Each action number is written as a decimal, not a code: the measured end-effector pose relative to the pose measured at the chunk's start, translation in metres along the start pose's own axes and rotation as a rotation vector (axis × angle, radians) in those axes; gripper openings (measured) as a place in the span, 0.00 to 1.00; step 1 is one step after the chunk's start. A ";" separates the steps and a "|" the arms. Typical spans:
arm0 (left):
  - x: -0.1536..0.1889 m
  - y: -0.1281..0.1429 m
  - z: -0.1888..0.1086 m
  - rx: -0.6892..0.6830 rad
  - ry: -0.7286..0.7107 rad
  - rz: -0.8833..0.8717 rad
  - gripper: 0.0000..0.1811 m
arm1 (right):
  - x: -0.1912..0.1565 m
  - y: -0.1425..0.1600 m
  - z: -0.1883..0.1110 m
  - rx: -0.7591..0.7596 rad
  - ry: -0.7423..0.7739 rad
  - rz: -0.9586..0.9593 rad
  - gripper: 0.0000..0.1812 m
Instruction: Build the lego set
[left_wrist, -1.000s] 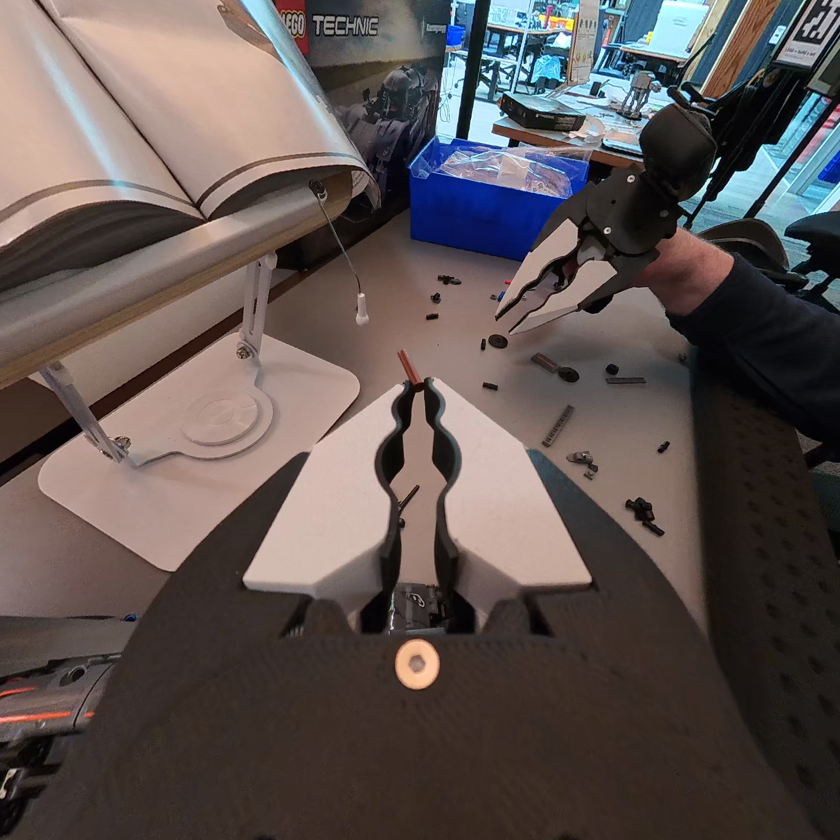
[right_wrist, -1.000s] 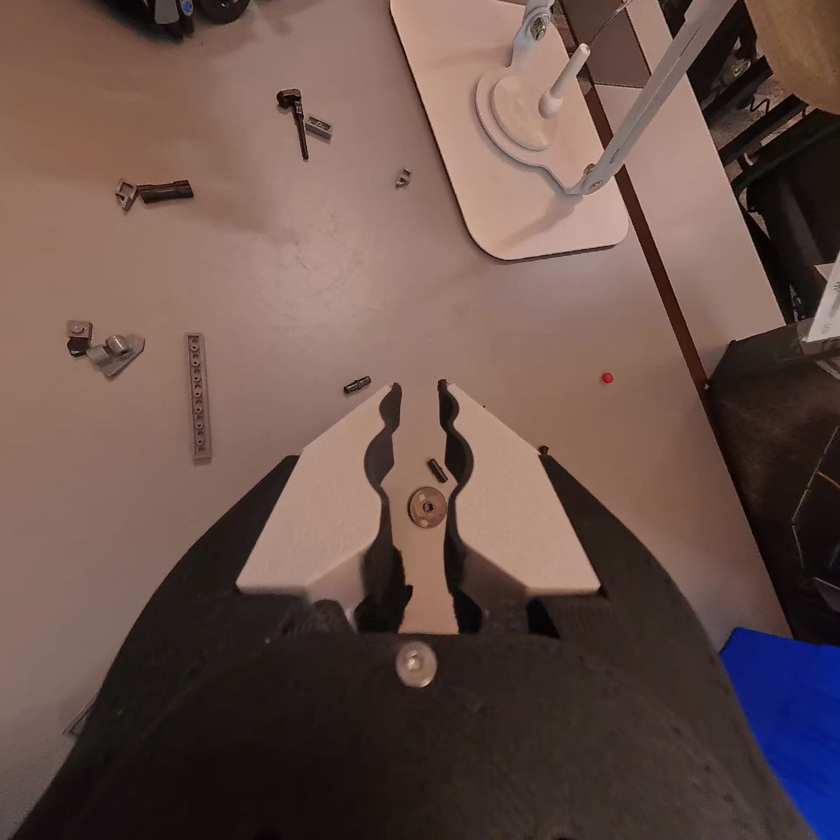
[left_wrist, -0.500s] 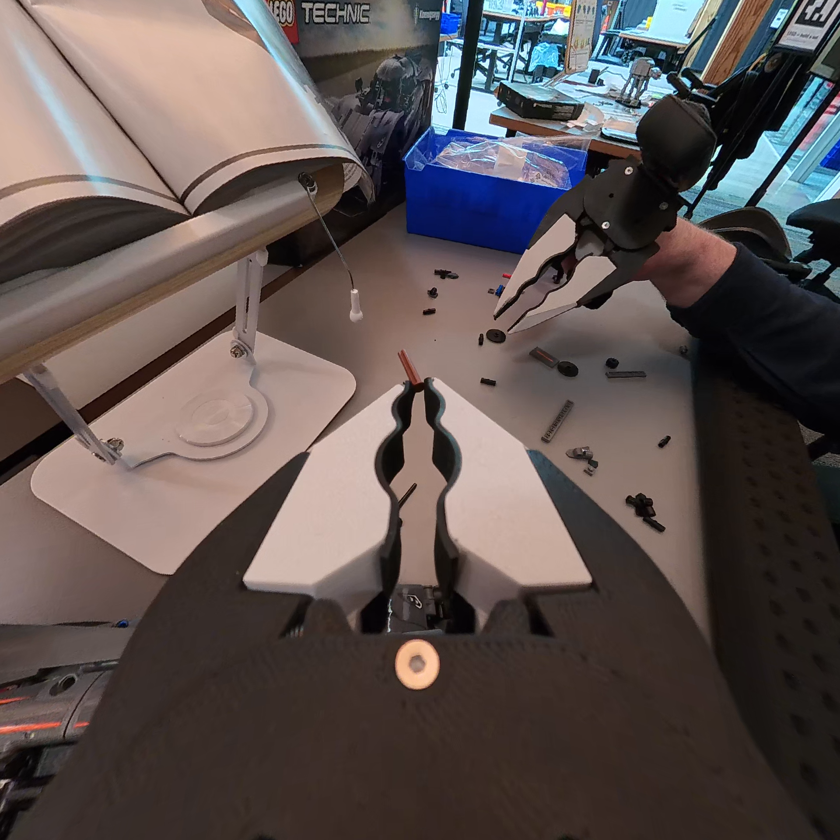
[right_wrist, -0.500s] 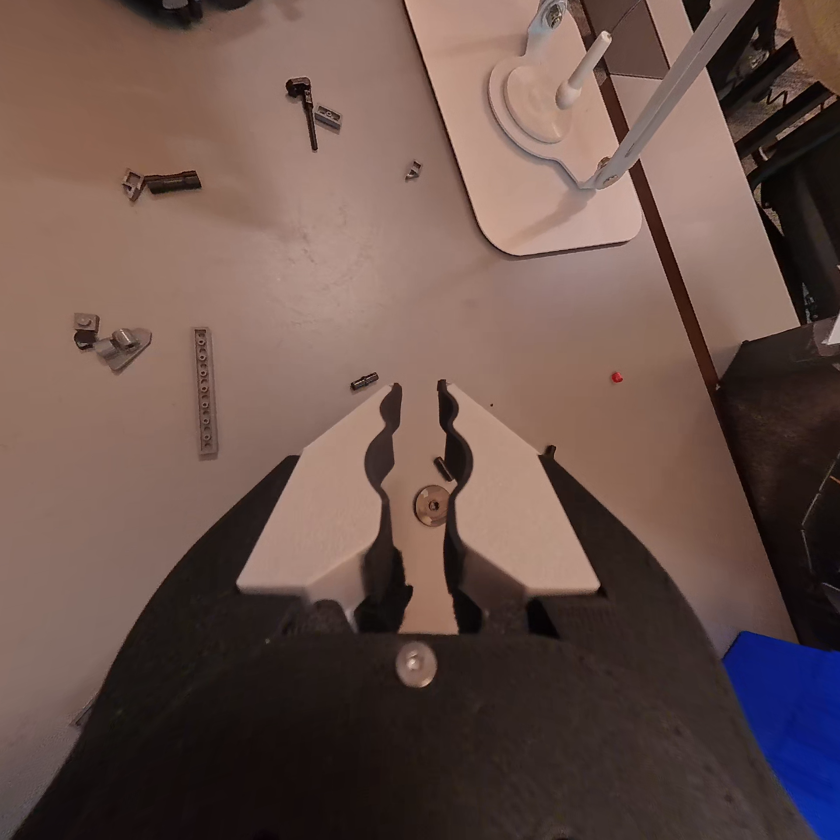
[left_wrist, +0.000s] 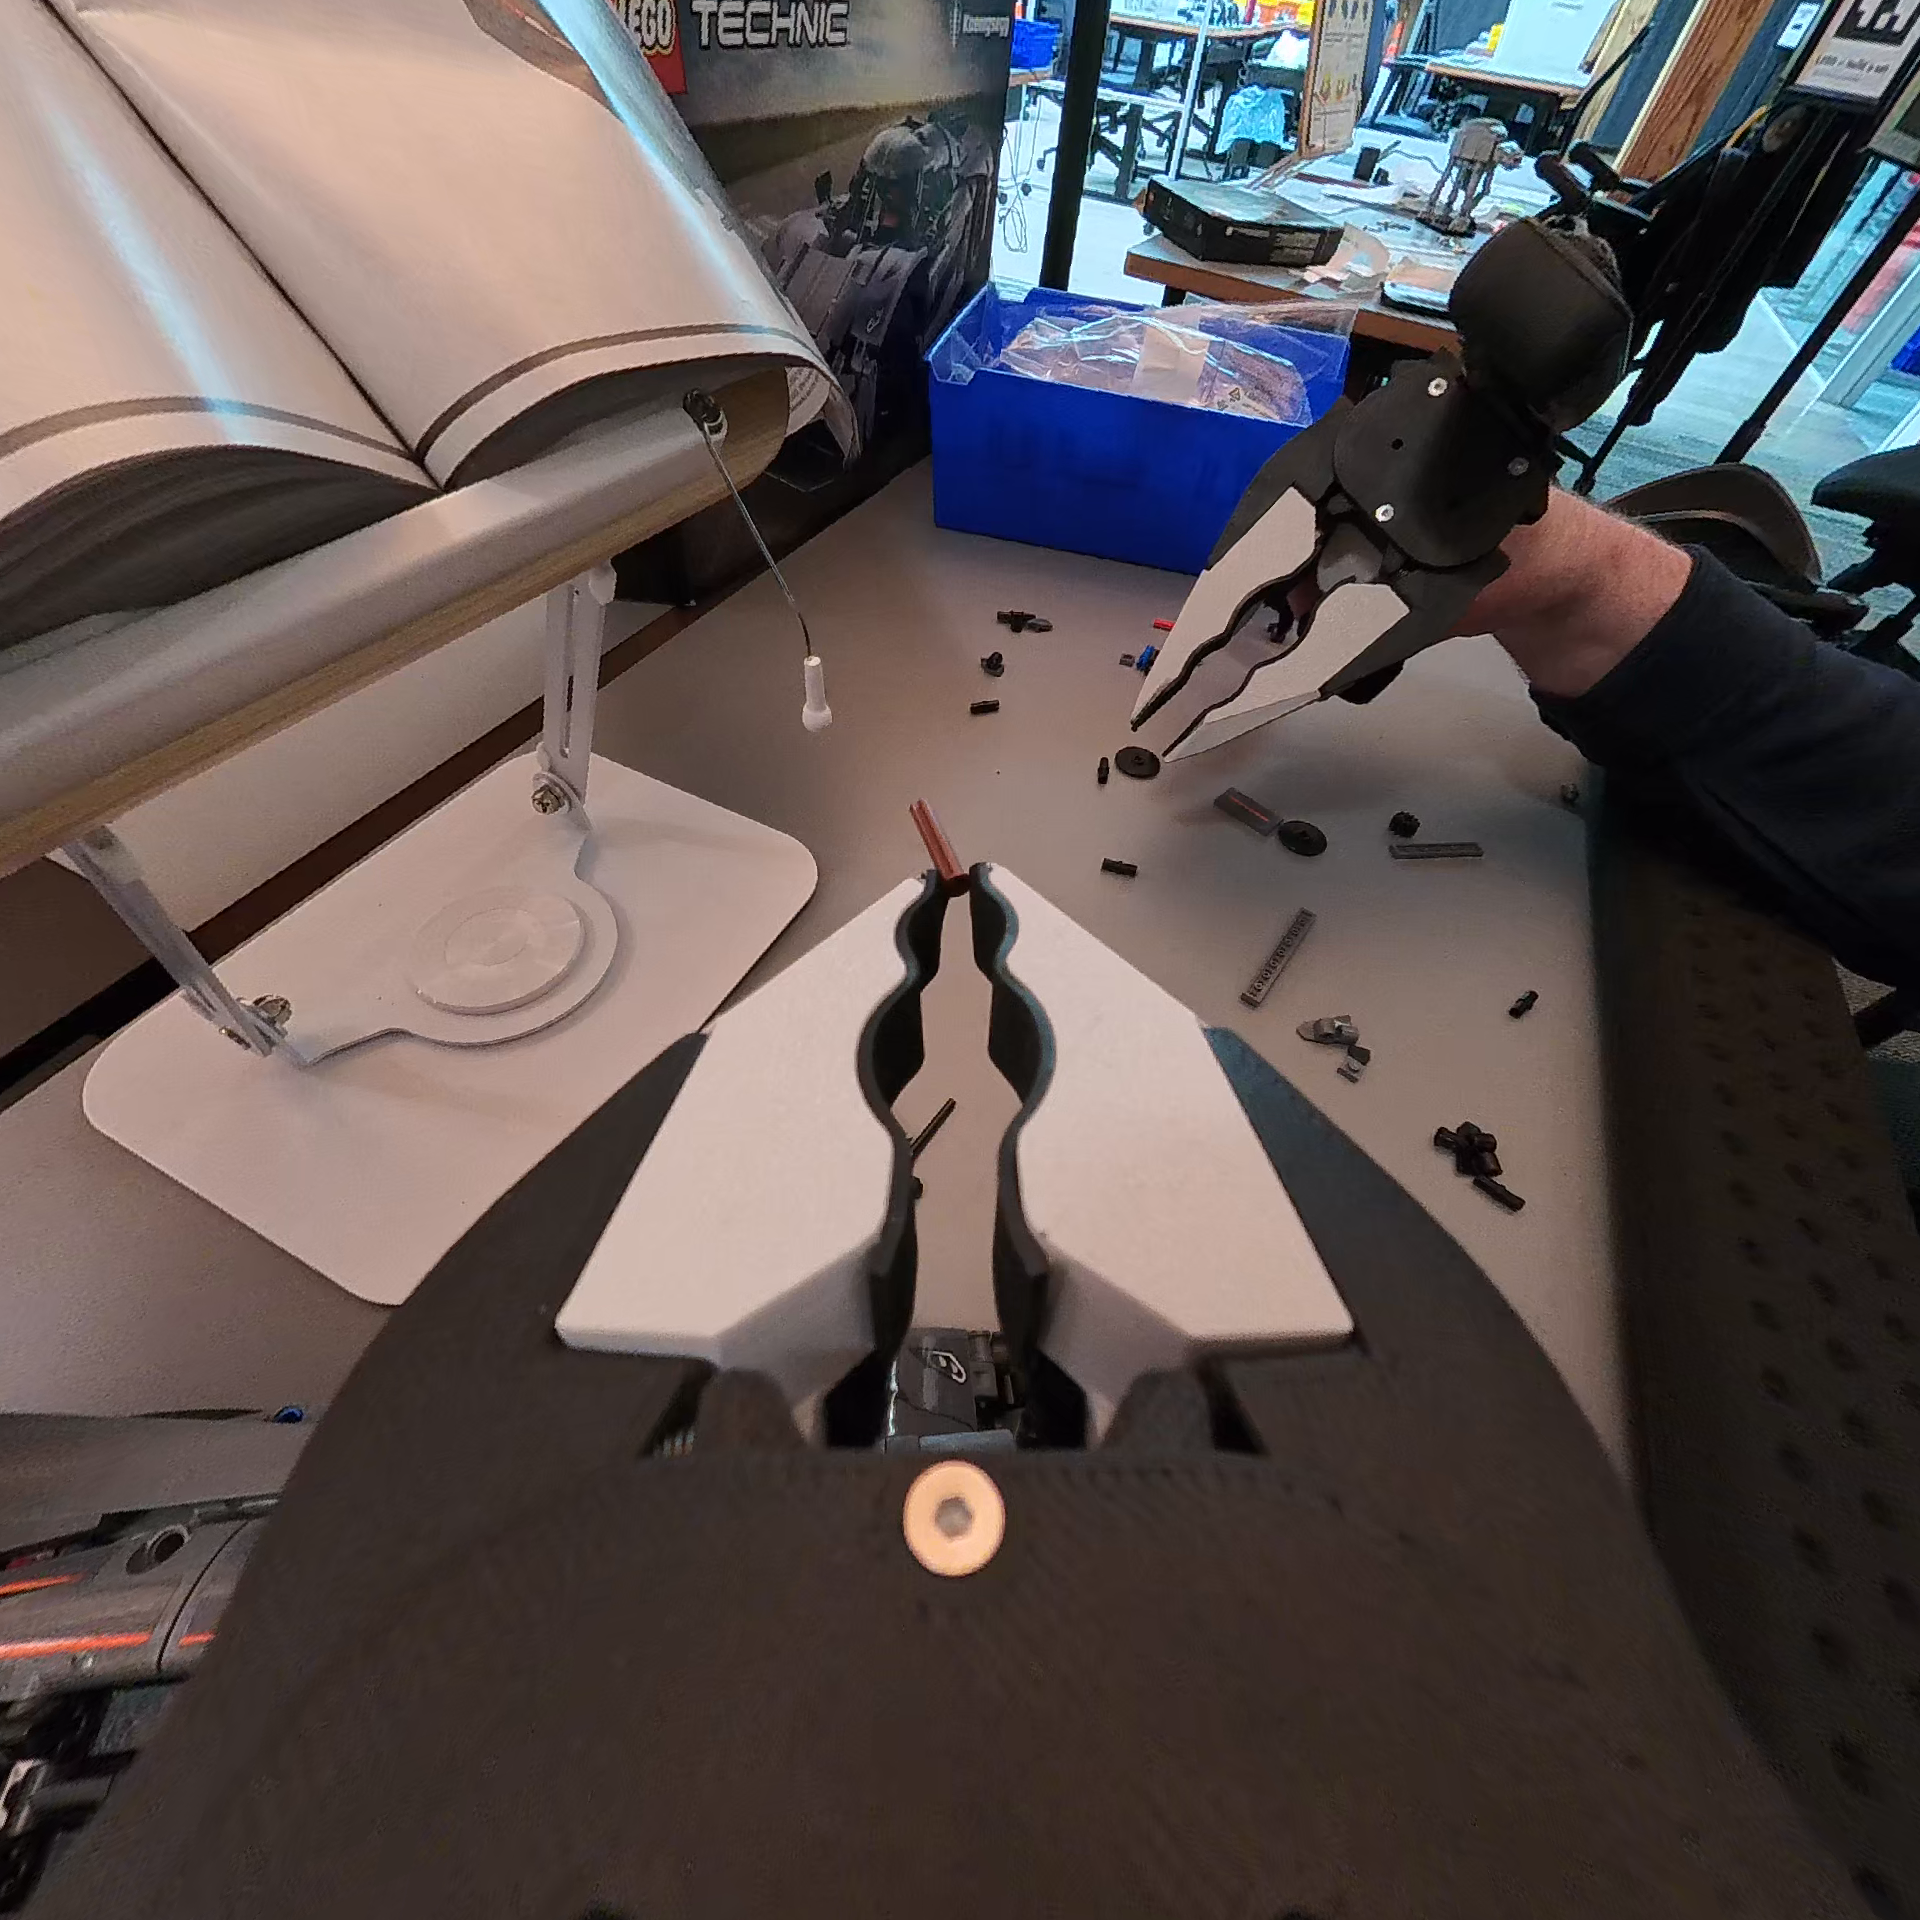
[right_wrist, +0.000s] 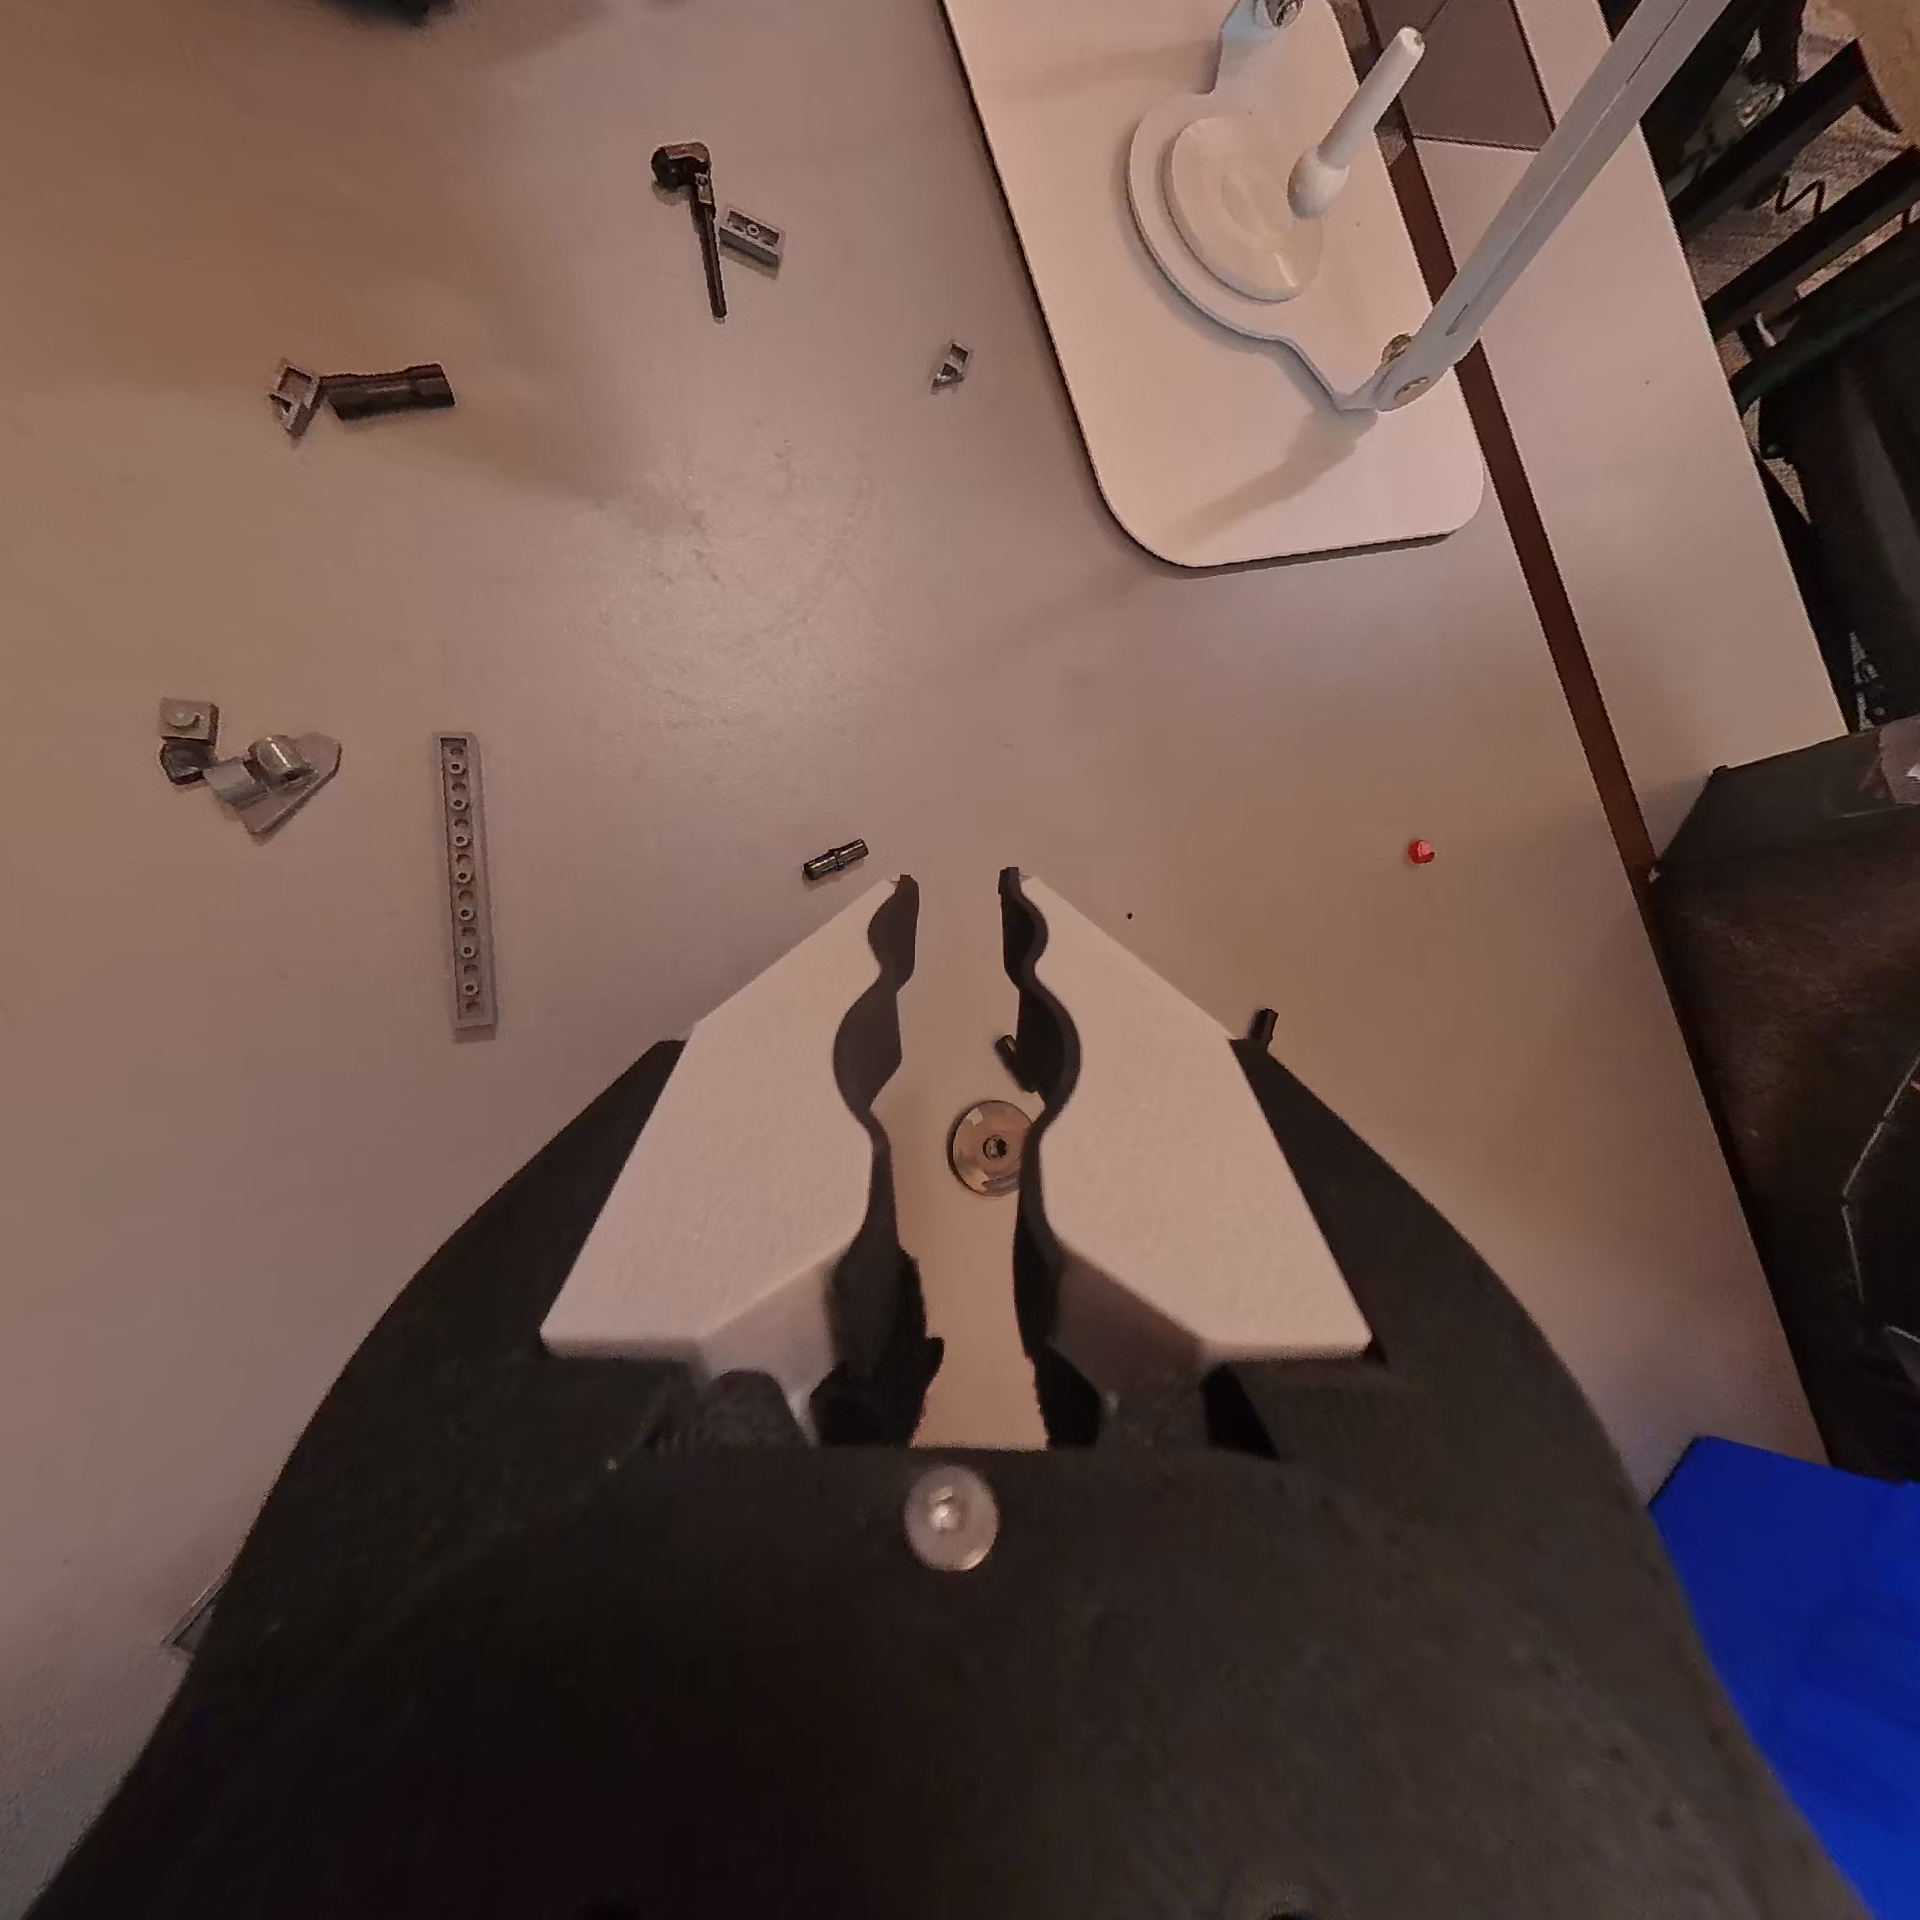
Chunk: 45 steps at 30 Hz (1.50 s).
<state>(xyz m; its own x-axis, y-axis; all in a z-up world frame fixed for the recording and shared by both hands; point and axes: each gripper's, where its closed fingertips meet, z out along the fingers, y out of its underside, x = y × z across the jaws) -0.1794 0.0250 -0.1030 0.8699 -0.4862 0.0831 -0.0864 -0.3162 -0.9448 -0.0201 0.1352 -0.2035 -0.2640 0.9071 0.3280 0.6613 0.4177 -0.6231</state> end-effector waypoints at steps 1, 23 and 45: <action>0.000 0.000 0.000 -0.001 0.000 0.001 0.02 | 0.000 0.000 0.000 0.000 0.000 0.000 0.08; -0.001 0.003 0.002 -0.011 -0.002 0.000 0.02 | 0.002 0.001 -0.001 0.002 0.005 0.003 0.08; 0.000 -0.002 -0.002 0.006 -0.006 0.005 0.02 | -0.005 -0.009 0.006 0.009 -0.003 -0.006 0.09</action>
<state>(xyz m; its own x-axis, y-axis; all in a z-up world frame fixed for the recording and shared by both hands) -0.1800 0.0238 -0.1006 0.8725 -0.4826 0.0766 -0.0878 -0.3090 -0.9470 -0.0286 0.1268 -0.2036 -0.2703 0.9046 0.3297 0.6534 0.4238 -0.6273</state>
